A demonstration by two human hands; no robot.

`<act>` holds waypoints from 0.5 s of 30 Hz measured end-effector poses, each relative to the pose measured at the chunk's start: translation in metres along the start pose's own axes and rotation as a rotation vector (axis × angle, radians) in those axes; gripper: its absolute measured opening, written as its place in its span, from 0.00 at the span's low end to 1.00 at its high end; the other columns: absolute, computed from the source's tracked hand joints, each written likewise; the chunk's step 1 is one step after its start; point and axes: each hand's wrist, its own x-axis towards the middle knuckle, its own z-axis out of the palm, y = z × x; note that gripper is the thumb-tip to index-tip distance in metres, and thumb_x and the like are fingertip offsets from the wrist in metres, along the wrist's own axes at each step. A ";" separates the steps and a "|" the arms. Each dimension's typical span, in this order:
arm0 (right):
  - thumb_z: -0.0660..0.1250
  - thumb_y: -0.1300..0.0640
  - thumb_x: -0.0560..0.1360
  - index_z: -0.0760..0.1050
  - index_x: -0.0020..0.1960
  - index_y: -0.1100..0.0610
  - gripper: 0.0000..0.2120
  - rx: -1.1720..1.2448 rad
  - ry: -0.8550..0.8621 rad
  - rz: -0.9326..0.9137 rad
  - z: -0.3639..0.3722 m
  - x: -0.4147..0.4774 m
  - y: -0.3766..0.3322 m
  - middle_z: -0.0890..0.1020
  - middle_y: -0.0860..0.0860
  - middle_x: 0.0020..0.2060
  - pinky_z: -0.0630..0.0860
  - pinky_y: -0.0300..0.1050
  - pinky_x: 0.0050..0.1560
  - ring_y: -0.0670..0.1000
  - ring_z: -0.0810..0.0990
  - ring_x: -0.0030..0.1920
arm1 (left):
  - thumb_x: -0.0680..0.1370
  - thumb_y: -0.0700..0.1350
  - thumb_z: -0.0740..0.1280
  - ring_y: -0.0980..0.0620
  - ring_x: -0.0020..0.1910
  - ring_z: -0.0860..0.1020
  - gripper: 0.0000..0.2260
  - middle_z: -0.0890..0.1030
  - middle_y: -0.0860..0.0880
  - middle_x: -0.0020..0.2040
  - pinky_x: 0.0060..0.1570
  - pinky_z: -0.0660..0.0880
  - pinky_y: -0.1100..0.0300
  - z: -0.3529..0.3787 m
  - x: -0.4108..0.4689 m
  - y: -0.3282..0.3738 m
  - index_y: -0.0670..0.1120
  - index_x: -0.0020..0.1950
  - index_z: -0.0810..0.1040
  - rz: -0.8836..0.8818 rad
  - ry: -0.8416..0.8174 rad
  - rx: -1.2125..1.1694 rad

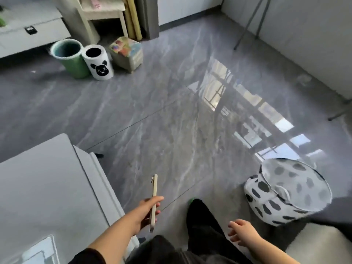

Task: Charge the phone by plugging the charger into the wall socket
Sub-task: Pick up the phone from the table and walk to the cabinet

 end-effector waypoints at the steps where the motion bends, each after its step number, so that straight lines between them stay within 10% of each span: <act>1: 0.61 0.59 0.78 0.75 0.44 0.62 0.08 -0.056 -0.017 -0.031 -0.006 0.010 -0.024 0.79 0.56 0.32 0.65 0.37 0.26 0.53 0.75 0.28 | 0.66 0.52 0.77 0.46 0.43 0.79 0.19 0.78 0.42 0.42 0.42 0.79 0.53 0.003 0.004 0.006 0.41 0.48 0.78 -0.002 0.039 -0.065; 15: 0.60 0.57 0.79 0.76 0.46 0.57 0.07 -0.354 -0.338 -0.443 0.113 0.051 -0.436 0.81 0.53 0.35 0.68 0.38 0.29 0.50 0.79 0.30 | 0.66 0.52 0.73 0.48 0.36 0.74 0.15 0.74 0.45 0.37 0.38 0.71 0.57 -0.115 0.020 0.082 0.43 0.42 0.76 -0.015 0.346 -0.551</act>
